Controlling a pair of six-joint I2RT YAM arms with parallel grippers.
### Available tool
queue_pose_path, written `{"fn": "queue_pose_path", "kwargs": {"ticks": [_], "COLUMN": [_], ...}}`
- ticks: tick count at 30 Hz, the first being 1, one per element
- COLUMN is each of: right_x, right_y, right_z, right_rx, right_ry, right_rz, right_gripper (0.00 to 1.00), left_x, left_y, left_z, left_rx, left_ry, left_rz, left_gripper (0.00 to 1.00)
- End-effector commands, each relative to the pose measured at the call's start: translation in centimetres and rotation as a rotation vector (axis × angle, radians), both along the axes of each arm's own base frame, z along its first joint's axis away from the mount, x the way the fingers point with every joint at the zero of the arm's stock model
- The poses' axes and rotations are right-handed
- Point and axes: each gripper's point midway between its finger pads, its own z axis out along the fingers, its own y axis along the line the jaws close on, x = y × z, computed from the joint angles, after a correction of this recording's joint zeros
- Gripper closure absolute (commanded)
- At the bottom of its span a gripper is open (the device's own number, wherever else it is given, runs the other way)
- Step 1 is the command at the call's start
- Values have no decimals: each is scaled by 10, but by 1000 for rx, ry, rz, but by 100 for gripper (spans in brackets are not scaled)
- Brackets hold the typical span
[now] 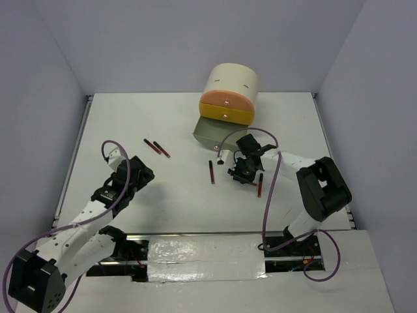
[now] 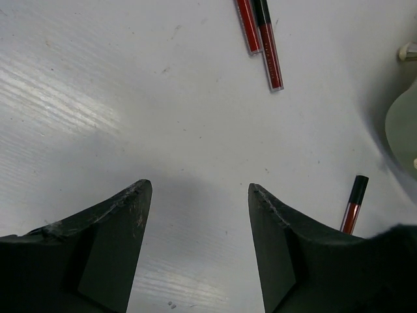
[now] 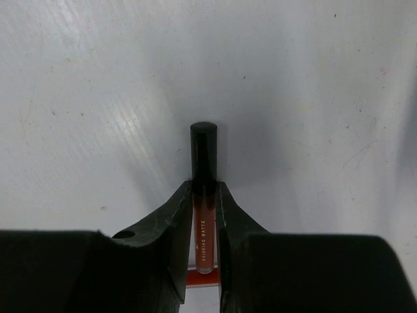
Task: Organize the makeup
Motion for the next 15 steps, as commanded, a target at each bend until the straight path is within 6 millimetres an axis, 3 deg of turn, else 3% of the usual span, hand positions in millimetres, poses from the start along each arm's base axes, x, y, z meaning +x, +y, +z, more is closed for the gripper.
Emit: {"fn": "queue_pose_path", "kwargs": {"ticks": [1, 6, 8, 10, 12, 15], "right_x": [9, 13, 20, 31, 41, 72], "right_y": [15, 44, 57, 70, 75, 85], "right_z": [14, 66, 101, 139, 162, 207], "right_rx": [50, 206, 277, 344, 369, 394], "right_ry": [-26, -56, -112, -176, -225, -351], "right_rz": [44, 101, 126, 148, 147, 139], "right_gripper": [85, 89, 89, 89, 90, 90], "left_x": [7, 10, 10, 12, 13, 14], "left_y": [-1, 2, 2, 3, 3, 4], "left_z": [14, 18, 17, 18, 17, 15], "left_rx": [-24, -27, -32, -41, -43, -39], "left_ry": [-18, -27, -25, -30, -29, -19], "left_rz": [-11, -2, -4, -2, -2, 2], "left_gripper": [27, 31, 35, 40, 43, 50]}}
